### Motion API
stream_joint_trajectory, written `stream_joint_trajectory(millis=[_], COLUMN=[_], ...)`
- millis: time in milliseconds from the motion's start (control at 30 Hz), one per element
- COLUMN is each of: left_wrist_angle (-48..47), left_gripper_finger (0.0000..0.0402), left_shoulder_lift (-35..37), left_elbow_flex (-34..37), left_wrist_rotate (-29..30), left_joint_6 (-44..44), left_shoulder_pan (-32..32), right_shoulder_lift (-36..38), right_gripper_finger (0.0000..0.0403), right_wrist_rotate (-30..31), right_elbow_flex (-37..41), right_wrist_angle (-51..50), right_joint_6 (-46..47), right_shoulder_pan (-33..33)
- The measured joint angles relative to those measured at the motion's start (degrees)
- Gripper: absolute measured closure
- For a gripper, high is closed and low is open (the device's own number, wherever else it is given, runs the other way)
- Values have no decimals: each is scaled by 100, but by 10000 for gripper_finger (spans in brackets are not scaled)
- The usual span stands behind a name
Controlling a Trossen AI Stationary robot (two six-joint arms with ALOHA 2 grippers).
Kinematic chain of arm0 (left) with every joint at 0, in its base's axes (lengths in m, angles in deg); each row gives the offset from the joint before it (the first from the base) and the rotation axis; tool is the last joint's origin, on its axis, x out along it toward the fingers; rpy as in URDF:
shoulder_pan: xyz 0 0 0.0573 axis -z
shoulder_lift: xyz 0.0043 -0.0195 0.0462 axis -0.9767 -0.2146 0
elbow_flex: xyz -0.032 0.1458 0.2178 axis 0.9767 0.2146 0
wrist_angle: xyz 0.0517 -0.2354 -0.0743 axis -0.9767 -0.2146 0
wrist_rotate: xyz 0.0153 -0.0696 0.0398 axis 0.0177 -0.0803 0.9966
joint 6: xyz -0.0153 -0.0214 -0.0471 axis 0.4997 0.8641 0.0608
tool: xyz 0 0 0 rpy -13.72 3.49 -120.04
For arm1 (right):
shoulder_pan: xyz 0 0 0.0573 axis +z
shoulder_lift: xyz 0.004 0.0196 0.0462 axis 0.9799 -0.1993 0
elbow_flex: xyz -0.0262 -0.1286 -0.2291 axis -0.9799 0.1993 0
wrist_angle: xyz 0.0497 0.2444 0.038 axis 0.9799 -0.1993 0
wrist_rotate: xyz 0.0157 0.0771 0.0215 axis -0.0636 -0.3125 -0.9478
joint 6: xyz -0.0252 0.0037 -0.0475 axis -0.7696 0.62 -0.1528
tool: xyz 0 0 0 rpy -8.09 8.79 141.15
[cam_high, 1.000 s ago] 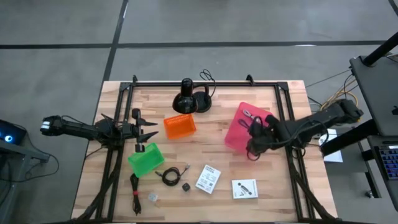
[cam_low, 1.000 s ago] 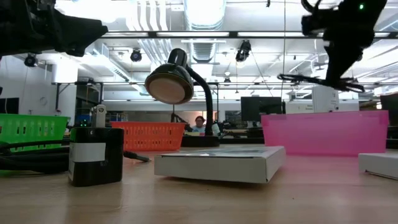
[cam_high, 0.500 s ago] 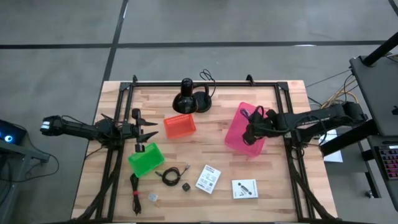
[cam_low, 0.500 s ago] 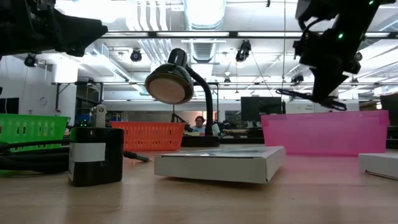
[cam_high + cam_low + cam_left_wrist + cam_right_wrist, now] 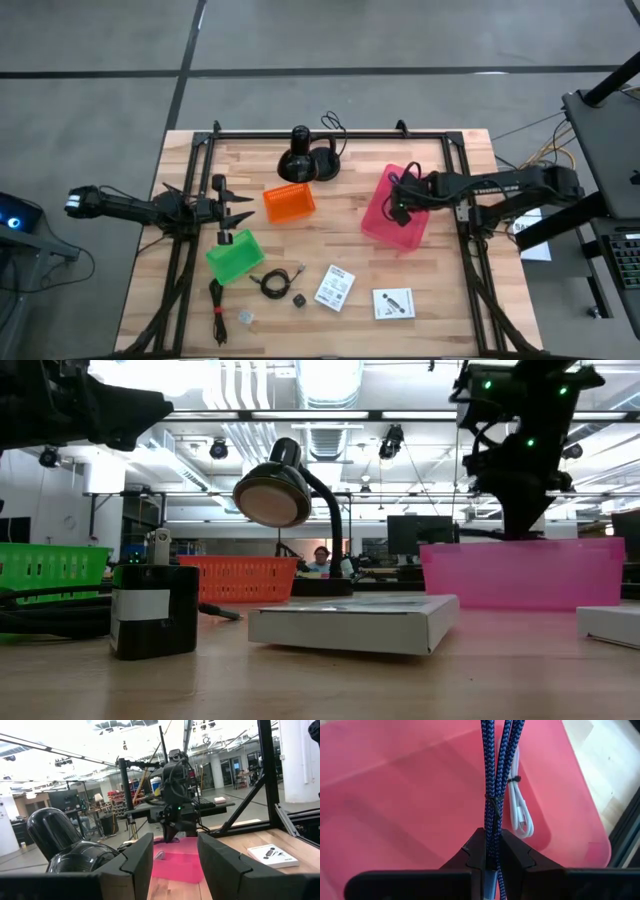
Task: Pick and place items into bin
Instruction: Put the blue charger cable into the pink bin
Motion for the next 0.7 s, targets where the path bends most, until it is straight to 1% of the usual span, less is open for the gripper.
stream_joint_trajectory(millis=[167, 333, 500, 700], left_wrist_angle=[10, 11, 12, 13], left_gripper_finger=[262, 262, 262, 262], left_shoulder_lift=[0, -2, -1, -2], left_elbow_flex=[-2, 0, -1, 0], left_wrist_rotate=[-2, 0, 0, 0], left_joint_6=[0, 0, 0, 0], left_shoulder_pan=[2, 1, 0, -1], right_shoulder_lift=[-297, -609, -916, -1183], right_gripper_finger=[378, 378, 378, 378], right_wrist_rotate=[-119, -520, -645, -648], right_elbow_flex=[2, 2, 2, 2], right_wrist_angle=[3, 1, -3, -6], right_joint_6=[-2, -22, 20, -22], right_shoulder_pan=[-272, -516, -732, -874])
